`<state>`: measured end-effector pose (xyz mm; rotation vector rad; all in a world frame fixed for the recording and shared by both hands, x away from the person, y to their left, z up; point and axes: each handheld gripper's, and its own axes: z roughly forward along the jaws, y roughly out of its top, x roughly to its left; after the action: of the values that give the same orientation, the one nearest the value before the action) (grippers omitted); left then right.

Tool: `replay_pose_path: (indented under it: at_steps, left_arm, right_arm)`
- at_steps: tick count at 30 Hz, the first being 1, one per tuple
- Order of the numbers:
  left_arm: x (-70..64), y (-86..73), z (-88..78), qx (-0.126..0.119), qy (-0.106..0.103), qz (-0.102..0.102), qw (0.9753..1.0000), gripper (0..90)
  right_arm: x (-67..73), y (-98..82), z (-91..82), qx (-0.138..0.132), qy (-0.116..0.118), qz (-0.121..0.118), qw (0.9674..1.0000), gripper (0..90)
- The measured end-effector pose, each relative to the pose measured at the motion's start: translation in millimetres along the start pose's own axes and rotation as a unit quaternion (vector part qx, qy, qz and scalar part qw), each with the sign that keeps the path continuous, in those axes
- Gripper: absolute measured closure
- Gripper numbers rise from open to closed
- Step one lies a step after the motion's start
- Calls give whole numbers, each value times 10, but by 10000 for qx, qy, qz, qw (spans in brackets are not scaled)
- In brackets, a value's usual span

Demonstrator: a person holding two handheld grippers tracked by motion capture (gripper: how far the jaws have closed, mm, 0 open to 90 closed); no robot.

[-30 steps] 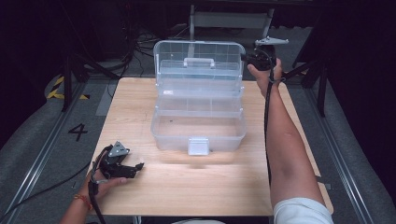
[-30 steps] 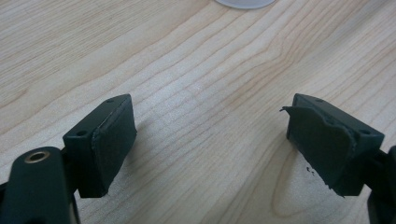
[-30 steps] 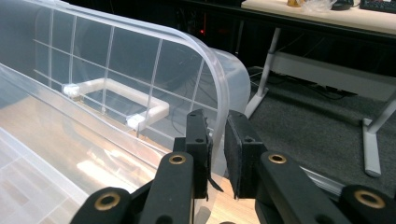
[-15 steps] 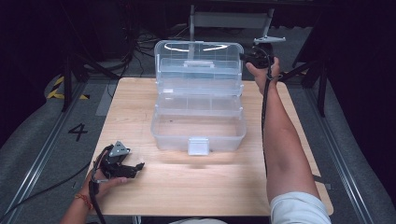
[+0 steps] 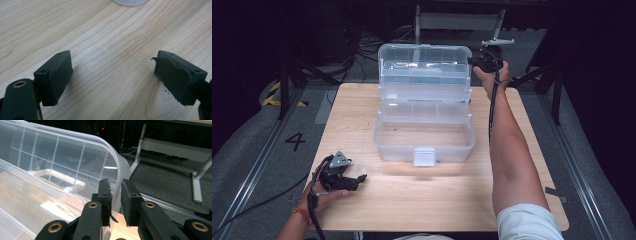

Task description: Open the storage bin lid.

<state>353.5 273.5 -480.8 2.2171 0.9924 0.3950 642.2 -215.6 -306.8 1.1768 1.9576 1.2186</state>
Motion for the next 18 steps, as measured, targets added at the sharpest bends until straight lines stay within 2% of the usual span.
replay_pose_path:
  at_steps: [9,10,11,13,14,16,18]
  left_arm:
    - [2,4,1,15,-11,20,10000,156]
    - [1,4,0,14,-9,20,10000,157]
    - [0,4,1,11,-9,11,10000,157]
    - [0,4,1,10,-10,10,10000,157]
    - [1,4,0,14,-9,18,10000,157]
    - [3,4,2,2,-14,37,10000,157]
    - [2,4,1,7,-17,43,10000,158]
  right_arm:
    - [-8,-6,33,9,-56,17,10000,779]
    - [11,-12,58,126,-263,-99,9995,815]
    - [12,-23,81,234,-284,-154,9992,857]
    - [10,-57,102,138,47,-62,9999,900]
    - [37,-63,125,167,70,-76,9998,900]
    - [101,-74,189,404,-77,-355,9985,900]
    - [99,-84,208,392,-48,-300,9988,900]
